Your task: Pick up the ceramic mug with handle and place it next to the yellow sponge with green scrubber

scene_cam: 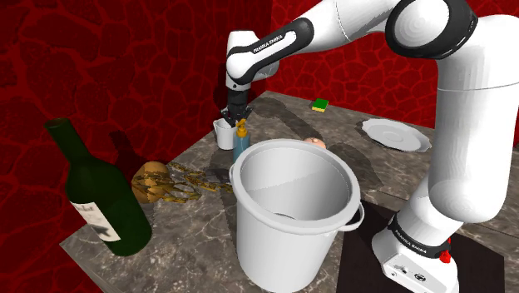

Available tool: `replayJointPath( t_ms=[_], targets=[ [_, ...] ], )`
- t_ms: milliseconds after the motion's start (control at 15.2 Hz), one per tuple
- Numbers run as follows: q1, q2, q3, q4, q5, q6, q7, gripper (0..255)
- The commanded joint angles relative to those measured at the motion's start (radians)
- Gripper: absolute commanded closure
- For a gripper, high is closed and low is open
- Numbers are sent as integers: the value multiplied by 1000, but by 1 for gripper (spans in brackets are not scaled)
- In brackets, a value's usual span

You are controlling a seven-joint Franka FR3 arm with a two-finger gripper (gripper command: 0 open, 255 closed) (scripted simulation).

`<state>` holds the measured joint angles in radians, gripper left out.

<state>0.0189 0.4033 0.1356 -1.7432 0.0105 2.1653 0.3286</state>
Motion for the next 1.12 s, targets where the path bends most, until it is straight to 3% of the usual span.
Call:
replayJointPath(
  t_ms=[0,1056],
  targets=[
    [0,0,0,0,0,0,0,255],
    [-3,-73,4,114,8,-187,3,255]
  ],
)
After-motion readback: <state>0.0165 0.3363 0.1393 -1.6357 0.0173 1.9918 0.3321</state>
